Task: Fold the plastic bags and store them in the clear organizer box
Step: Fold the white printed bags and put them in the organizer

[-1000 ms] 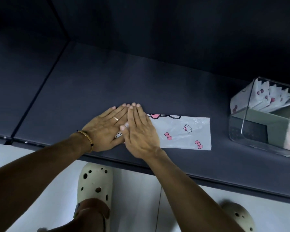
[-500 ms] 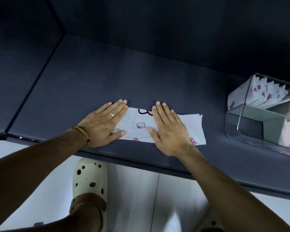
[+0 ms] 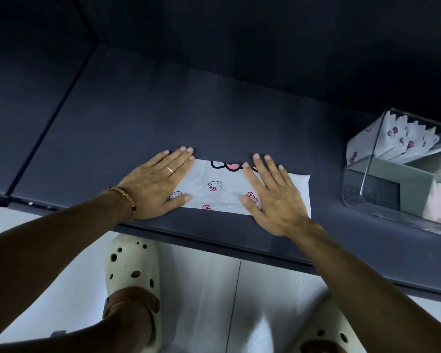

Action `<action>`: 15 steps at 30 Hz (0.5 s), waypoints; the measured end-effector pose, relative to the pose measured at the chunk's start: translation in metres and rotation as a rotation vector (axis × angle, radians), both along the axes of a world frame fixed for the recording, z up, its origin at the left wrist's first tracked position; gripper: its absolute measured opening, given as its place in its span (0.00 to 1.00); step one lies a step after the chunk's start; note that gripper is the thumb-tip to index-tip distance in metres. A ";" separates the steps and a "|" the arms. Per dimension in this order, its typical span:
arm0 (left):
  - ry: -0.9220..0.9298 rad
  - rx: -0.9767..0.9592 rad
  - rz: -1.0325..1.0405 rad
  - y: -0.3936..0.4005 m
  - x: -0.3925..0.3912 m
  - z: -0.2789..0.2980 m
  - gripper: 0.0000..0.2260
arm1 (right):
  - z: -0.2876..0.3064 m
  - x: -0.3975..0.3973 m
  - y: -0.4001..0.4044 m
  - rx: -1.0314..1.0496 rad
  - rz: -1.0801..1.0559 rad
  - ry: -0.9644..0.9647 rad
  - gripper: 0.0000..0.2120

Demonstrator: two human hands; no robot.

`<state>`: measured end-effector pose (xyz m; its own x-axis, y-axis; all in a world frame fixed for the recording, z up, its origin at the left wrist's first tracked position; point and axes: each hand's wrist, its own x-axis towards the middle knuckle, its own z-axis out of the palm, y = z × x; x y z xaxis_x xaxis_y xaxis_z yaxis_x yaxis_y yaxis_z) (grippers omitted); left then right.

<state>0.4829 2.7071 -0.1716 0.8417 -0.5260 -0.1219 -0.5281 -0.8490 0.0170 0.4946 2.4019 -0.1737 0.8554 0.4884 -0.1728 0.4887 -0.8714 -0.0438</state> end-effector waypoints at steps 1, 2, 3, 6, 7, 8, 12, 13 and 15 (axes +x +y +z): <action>0.001 -0.001 -0.001 0.000 0.000 0.000 0.36 | 0.000 -0.001 -0.002 -0.006 -0.011 -0.002 0.32; 0.002 -0.001 0.000 0.000 0.000 0.000 0.36 | 0.000 -0.001 -0.004 -0.012 -0.019 -0.008 0.33; 0.005 -0.003 0.001 0.000 0.000 0.000 0.36 | 0.001 -0.001 -0.007 -0.018 -0.029 -0.009 0.33; 0.015 -0.006 0.003 0.001 0.000 0.000 0.36 | 0.004 -0.004 -0.027 -0.018 -0.075 0.002 0.33; 0.013 -0.007 0.004 0.001 0.001 -0.001 0.36 | 0.005 -0.004 -0.036 -0.017 -0.096 0.001 0.33; 0.014 -0.005 0.008 0.002 0.001 -0.001 0.36 | 0.007 -0.004 -0.044 -0.019 -0.111 0.002 0.33; 0.030 0.005 0.031 -0.001 0.000 0.000 0.36 | 0.014 -0.008 -0.054 -0.129 -0.191 0.004 0.32; 0.031 0.005 0.050 -0.003 -0.003 0.002 0.36 | 0.018 -0.010 -0.047 -0.153 -0.223 -0.012 0.31; 0.025 -0.018 0.103 -0.011 -0.015 0.007 0.34 | 0.032 -0.021 -0.028 -0.086 -0.257 -0.127 0.27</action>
<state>0.4677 2.6963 -0.1651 0.8884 -0.4388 -0.1349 -0.4369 -0.8984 0.0452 0.4738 2.3742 -0.1421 0.9664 0.2415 -0.0879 0.2487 -0.9650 0.0831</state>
